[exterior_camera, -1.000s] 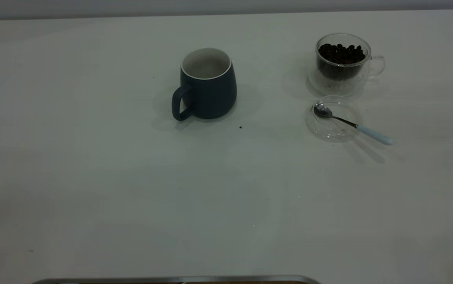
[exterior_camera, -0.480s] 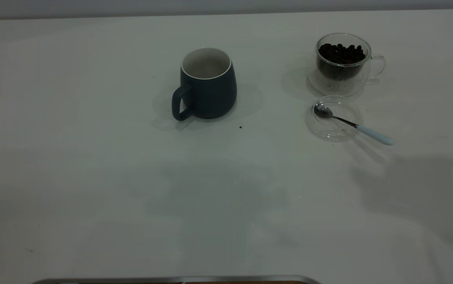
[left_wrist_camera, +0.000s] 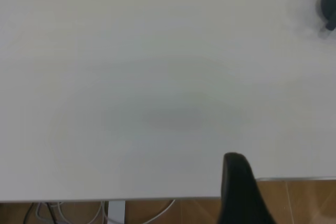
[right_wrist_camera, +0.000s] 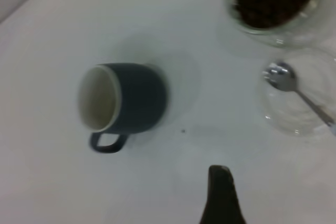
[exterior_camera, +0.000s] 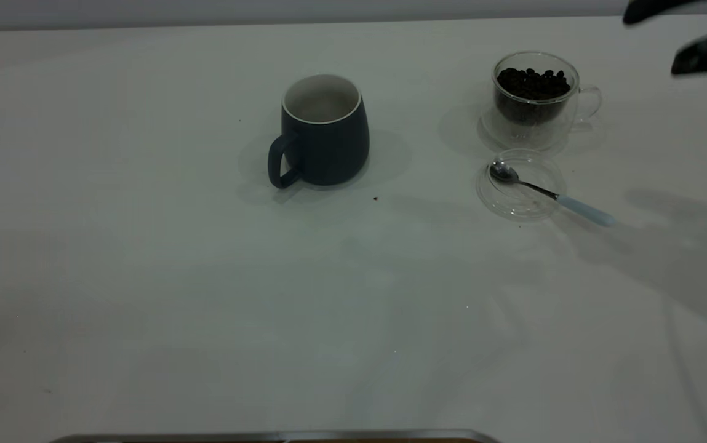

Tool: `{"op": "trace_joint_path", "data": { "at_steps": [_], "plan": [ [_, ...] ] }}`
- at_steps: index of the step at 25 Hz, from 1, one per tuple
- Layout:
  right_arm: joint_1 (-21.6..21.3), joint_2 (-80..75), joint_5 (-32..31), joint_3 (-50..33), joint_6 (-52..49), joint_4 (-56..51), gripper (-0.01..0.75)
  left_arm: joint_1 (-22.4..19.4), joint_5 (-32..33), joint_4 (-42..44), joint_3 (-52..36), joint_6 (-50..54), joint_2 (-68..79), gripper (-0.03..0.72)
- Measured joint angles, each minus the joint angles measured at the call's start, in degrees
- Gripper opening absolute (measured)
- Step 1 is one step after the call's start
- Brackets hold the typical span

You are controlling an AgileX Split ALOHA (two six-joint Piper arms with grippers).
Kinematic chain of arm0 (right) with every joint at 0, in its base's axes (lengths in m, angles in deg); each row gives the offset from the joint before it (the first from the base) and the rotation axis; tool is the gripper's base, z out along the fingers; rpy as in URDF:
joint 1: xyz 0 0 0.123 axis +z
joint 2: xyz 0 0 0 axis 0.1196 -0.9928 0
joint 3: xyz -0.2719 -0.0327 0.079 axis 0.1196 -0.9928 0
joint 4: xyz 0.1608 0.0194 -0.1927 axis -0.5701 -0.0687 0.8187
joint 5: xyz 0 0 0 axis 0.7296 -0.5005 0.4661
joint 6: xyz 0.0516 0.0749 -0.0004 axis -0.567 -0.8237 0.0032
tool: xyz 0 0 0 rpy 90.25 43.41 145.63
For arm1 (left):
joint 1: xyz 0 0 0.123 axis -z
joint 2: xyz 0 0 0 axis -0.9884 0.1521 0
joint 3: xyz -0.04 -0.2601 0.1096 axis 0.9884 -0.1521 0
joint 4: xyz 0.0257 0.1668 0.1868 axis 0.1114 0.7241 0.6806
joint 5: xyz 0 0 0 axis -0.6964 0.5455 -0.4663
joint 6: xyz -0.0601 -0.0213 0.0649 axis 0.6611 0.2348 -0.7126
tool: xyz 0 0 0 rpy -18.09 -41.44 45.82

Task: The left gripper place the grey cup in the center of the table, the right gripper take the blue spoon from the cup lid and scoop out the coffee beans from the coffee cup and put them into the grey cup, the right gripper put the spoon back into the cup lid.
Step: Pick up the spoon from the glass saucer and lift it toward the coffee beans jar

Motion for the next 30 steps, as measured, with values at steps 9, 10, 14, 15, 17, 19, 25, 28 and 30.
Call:
{"op": "trace_joint_path", "data": {
  "at_steps": [9,10,14,15,17,19,25,28,30],
  "plan": [
    [-2.3,-13.4,-2.8,0.7,16.2,-16.7,0.588,0.0,0.0,0.0,0.0,-0.1,0.0,0.497],
    [-2.9,-15.0,-3.5,0.7,16.7,-17.3,0.588,0.0,0.0,0.0,0.0,-0.1,0.0,0.497],
    [-5.9,-21.1,-7.0,0.7,18.5,-17.7,0.588,0.0,0.0,0.0,0.0,-0.1,0.0,0.497],
    [-6.5,-22.4,-7.7,0.7,19.0,-17.7,0.588,0.0,0.0,0.0,0.0,-0.1,0.0,0.497],
    [-7.4,-24.3,-8.6,0.7,19.7,-17.7,0.588,0.0,0.0,0.0,0.0,-0.1,0.0,0.497],
    [-7.7,-26.2,-9.4,0.8,20.1,-17.7,0.588,0.0,0.0,0.0,0.0,-0.1,0.0,0.497],
    [-8.5,-32.2,-12.6,1.8,20.2,-17.8,0.588,0.0,0.0,0.0,0.0,-0.1,0.0,0.497],
    [-8.6,-35.0,-14.9,3.6,20.5,-17.8,0.588,0.0,0.0,0.0,0.0,-0.1,0.0,0.497],
    [-8.6,-36.6,-16.6,5.0,20.8,-17.8,0.588,0.0,0.0,0.0,0.0,-0.2,0.0,0.497]
  ]
}}
